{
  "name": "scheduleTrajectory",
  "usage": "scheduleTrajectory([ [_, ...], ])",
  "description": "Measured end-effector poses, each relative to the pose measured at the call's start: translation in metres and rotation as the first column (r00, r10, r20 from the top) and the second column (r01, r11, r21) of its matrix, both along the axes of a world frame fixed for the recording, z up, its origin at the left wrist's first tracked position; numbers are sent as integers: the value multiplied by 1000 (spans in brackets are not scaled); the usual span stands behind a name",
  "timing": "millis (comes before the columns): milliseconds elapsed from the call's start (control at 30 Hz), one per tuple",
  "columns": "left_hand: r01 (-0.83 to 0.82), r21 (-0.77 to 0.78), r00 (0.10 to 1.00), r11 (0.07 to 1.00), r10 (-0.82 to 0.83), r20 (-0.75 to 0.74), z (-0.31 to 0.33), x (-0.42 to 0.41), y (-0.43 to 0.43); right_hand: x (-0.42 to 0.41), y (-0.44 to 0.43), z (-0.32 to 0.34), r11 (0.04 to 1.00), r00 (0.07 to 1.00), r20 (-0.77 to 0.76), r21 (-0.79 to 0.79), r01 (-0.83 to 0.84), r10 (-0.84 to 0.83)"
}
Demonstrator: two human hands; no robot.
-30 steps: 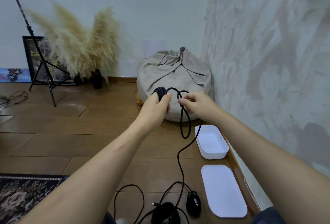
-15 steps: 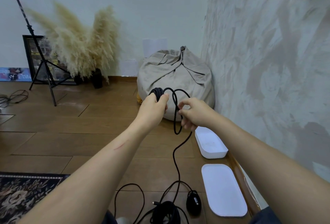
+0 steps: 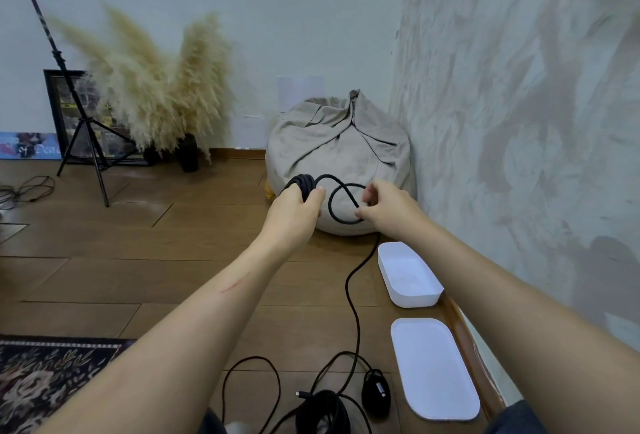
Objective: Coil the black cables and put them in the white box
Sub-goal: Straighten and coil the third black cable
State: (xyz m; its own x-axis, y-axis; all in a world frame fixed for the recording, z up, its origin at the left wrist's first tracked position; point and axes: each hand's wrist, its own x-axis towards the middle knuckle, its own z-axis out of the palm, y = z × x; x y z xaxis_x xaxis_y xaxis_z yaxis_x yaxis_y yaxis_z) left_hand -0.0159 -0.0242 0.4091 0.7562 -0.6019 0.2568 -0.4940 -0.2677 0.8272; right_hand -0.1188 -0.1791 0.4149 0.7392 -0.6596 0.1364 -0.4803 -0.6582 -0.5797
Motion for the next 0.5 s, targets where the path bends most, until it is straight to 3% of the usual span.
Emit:
scheduleTrajectory([
  [300, -40, 26, 999, 999, 40, 6, -2, 8, 0, -2, -5, 0, 988, 988, -85, -80, -136, 129],
  [500, -141, -17, 990, 990, 141, -13, 1, 20, 4, -2, -5, 5, 984, 976, 148, -112, -142, 157],
])
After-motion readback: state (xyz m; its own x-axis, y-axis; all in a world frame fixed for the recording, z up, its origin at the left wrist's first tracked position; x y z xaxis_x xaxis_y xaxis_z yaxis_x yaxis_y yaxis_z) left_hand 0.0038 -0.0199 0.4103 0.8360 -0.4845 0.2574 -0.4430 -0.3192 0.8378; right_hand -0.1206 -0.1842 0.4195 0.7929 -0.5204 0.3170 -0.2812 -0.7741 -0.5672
